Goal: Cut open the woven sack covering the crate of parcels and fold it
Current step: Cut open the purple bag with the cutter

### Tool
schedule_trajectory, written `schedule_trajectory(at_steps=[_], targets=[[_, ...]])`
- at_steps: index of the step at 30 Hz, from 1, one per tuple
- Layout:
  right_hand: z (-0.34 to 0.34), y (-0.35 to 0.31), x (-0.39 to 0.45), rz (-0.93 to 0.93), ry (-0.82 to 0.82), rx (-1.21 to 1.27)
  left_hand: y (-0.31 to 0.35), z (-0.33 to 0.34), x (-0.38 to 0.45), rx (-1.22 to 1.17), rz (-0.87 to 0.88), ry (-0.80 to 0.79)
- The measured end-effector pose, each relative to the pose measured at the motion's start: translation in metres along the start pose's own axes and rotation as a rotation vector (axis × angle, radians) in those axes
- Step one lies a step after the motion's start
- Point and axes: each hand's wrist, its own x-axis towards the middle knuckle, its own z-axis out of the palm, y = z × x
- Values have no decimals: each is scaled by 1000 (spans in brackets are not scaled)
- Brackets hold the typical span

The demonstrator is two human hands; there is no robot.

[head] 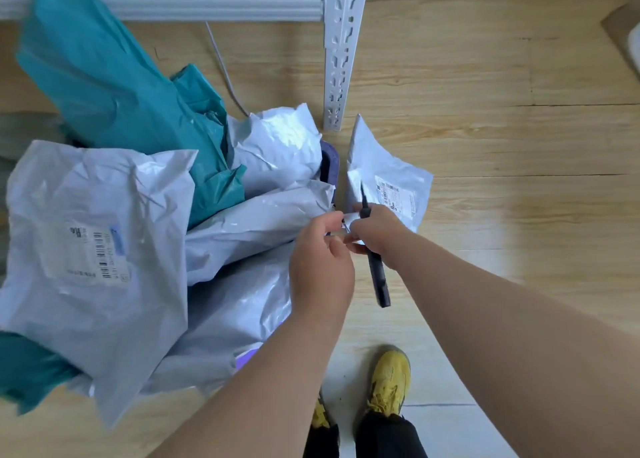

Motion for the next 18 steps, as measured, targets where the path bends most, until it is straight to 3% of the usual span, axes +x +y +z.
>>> schedule_trajectory(at_steps=[4, 6, 8, 10, 13, 18], targets=[[-19, 3, -48, -183, 255, 19, 6, -3, -2, 78, 18, -109], [-30, -1, -81, -287, 263, -3, 14, -5, -10, 135, 70, -251], [-37, -8, -113, -337, 177, 12, 23, -7, -21, 91, 76, -285], [-38, -14, -140, -372, 99, 50, 32, -16, -33, 40, 49, -155], [-31, -21, -169, -425, 150, 48, 47, -46, -49, -119, 11, 151], [7, -29, -205, -539, 151, -326, 63, -133, -64, -438, 34, 537]])
